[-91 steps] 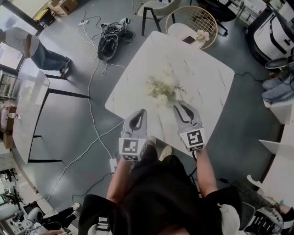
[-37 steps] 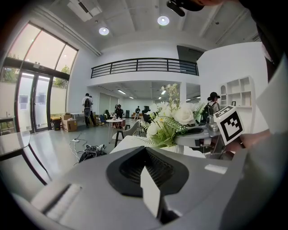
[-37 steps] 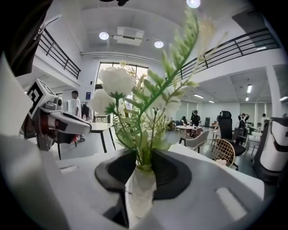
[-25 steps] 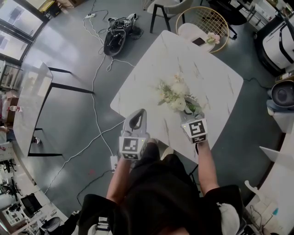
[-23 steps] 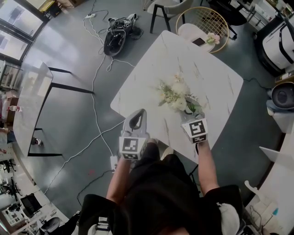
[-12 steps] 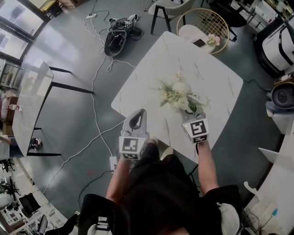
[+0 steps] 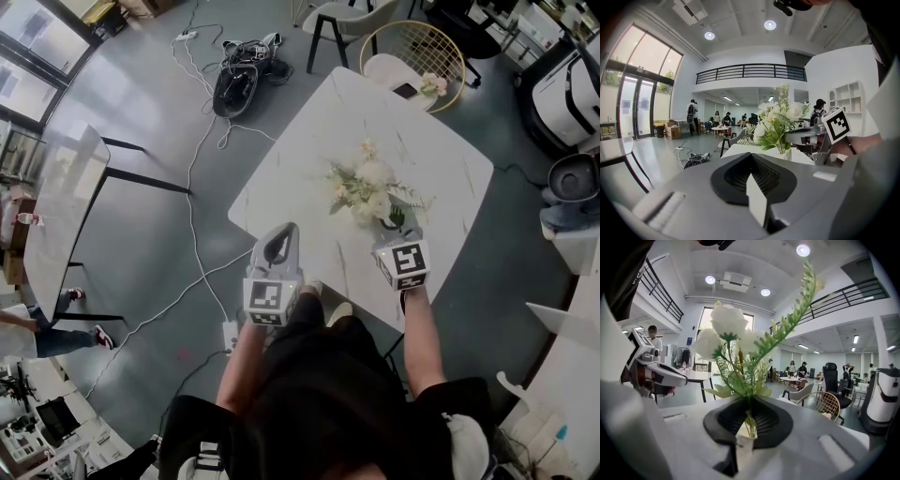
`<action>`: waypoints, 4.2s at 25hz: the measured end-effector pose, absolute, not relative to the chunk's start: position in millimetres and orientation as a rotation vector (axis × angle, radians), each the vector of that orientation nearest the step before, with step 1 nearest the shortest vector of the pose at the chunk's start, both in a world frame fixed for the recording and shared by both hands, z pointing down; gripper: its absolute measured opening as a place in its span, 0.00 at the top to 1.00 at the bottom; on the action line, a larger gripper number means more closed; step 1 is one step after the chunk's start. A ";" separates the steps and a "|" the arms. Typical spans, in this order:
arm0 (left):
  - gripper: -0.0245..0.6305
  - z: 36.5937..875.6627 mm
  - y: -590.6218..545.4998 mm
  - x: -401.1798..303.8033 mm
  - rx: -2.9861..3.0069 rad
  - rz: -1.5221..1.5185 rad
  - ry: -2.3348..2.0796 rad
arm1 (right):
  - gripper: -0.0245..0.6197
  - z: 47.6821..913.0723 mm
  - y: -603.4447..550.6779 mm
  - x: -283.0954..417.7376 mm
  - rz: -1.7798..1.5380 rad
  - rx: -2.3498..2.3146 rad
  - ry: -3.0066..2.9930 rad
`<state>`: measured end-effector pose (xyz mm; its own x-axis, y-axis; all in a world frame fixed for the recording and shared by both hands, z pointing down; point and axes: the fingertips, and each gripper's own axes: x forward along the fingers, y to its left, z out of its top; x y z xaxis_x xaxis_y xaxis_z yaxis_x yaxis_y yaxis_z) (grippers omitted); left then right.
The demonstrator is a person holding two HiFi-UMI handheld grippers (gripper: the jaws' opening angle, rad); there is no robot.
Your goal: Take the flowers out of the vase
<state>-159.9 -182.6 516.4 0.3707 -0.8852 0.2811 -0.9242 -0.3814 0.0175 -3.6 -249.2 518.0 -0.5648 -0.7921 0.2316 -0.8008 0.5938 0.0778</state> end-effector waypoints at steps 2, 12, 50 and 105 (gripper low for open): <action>0.95 515.1 -181.3 -160.9 2.456 0.335 -1.638 | 0.92 514.5 -248.8 -3.4 0.049 1.324 -2.583; 0.95 507.8 -175.5 -165.1 2.471 0.325 -1.648 | 0.92 492.0 -248.3 -3.5 0.019 1.363 -2.605; 0.95 480.3 -121.5 -165.0 2.447 0.259 -1.731 | 0.92 400.4 -219.2 8.8 -0.100 1.465 -2.725; 0.95 458.1 -60.9 -8.4 2.791 0.235 -1.341 | 0.92 440.1 -42.5 190.1 0.018 1.914 -2.406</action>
